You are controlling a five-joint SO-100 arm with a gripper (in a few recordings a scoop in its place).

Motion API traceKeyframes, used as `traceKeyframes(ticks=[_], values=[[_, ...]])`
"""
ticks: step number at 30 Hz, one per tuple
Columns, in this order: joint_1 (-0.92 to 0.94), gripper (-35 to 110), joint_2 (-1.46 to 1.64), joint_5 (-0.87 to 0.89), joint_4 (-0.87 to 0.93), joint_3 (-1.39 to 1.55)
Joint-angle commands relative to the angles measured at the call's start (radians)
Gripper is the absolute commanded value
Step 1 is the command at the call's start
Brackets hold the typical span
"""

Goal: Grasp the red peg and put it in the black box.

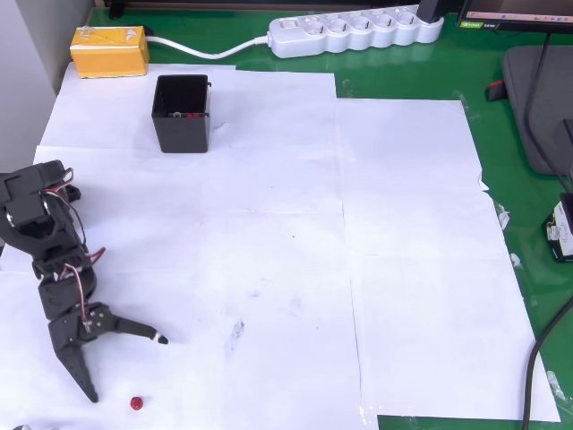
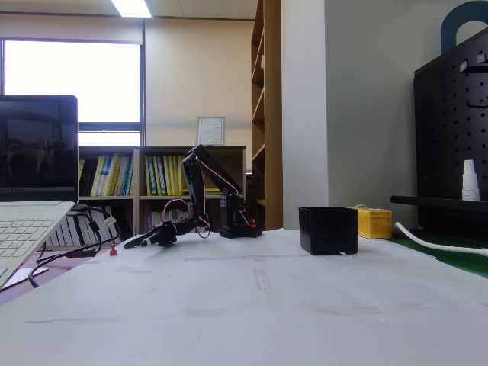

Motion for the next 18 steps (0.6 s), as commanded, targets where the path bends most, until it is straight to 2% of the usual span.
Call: traceKeyframes(ticks=[1, 13, 18], values=[[-0.009, 54, -0.041, -0.008, 0.067, 0.057], [-0.029, 54, -0.083, -0.066, 0.164, 0.107], [-0.049, 52, -0.147, -0.120, 0.322, 0.107]])
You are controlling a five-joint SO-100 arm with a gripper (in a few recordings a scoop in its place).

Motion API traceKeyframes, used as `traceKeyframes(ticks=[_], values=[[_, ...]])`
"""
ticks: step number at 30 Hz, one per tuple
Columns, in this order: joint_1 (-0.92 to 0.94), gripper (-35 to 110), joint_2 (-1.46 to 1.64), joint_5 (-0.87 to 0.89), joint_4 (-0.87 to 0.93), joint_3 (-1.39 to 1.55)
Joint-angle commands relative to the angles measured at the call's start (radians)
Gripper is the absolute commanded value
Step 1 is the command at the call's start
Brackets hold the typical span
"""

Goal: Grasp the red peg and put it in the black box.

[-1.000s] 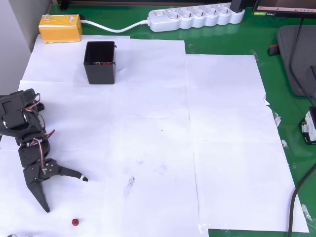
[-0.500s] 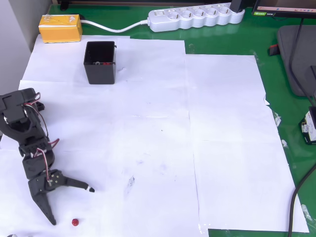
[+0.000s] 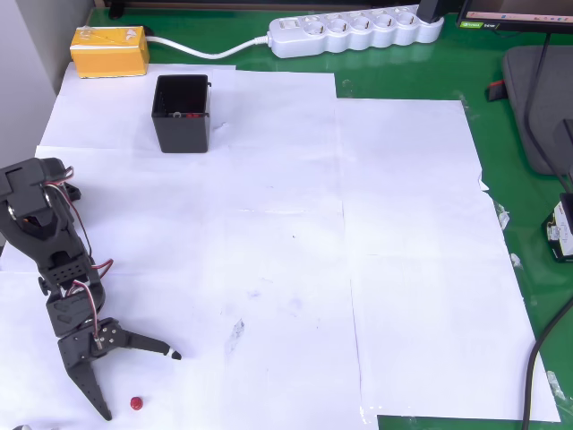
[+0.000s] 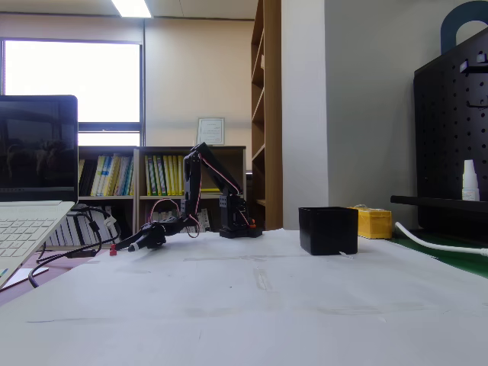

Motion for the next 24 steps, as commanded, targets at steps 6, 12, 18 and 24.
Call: traceKeyframes(ticks=[6, 12, 18, 24], values=[[-0.029, 52, -0.120, -0.043, 0.193, 0.017], [-0.038, 52, -0.123, -0.066, 0.193, 0.014], [-0.043, 52, -0.141, -0.104, 0.225, 0.015], [-0.054, 51, -0.166, -0.164, 0.278, 0.021]])
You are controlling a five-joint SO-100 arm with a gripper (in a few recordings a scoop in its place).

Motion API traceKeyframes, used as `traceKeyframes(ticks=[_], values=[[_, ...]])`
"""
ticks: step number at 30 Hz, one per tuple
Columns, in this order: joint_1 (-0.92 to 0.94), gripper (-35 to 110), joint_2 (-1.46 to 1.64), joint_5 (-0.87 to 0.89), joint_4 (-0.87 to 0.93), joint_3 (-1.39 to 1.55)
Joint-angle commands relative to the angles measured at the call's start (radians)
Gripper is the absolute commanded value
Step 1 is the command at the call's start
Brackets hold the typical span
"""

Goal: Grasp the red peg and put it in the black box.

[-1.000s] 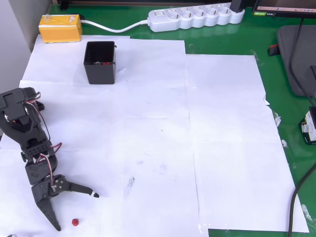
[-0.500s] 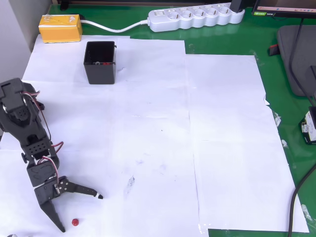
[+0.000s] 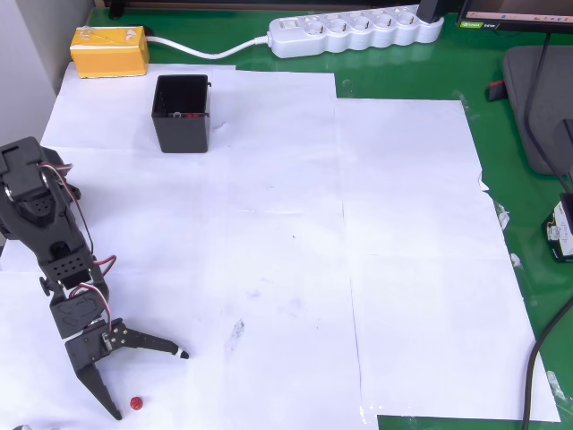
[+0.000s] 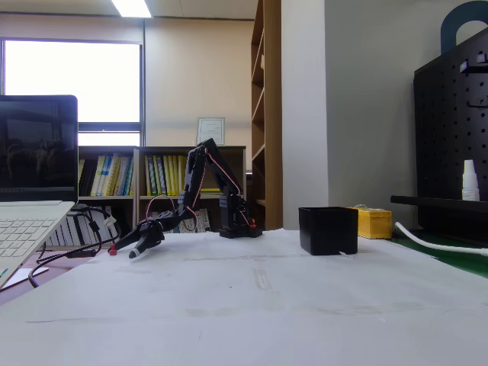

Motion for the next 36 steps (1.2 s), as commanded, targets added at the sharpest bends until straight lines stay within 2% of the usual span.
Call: traceKeyframes(ticks=[1, 36], values=[[-0.023, 49, -0.038, -0.041, 0.037, 0.014], [-0.014, 48, -0.031, 0.040, 0.040, 0.018]])
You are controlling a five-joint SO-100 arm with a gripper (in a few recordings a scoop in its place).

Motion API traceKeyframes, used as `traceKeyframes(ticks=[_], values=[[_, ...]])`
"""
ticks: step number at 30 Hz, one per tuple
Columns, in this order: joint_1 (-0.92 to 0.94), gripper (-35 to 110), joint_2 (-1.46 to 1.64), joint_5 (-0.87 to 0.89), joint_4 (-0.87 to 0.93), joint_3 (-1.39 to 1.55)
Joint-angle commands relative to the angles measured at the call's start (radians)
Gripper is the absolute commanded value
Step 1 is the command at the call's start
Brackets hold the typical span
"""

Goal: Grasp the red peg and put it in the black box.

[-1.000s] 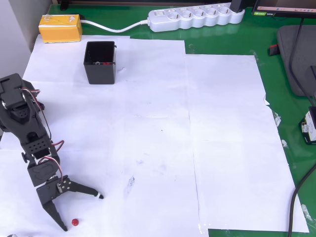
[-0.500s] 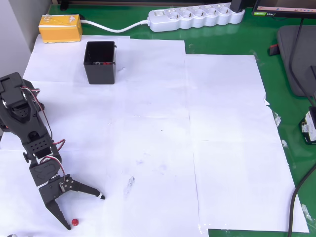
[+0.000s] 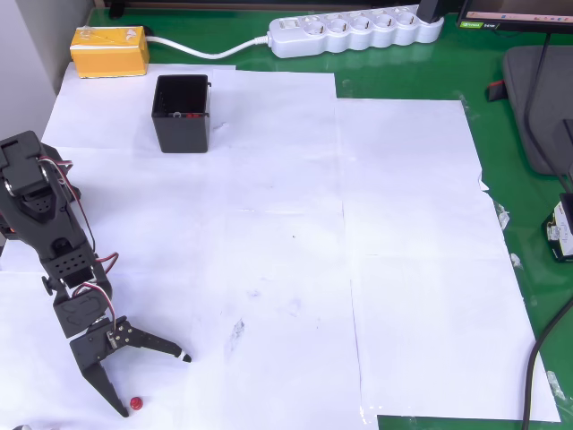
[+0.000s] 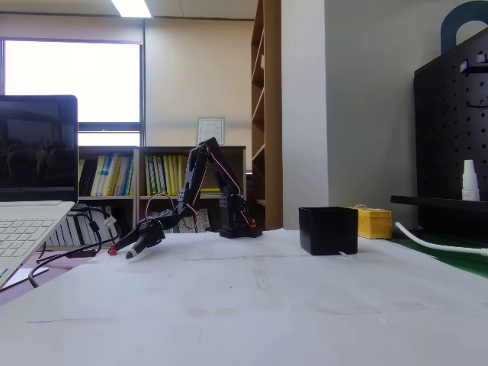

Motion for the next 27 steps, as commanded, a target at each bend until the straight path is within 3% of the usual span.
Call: traceKeyframes(ticks=[1, 14, 19, 27], values=[[0.008, 48, -0.012, -0.012, 0.002, 0.012], [0.005, 43, -0.014, -0.026, 0.002, 0.008], [0.005, 28, -0.014, -0.046, 0.003, 0.000], [0.008, 21, -0.014, -0.051, 0.005, -0.002]])
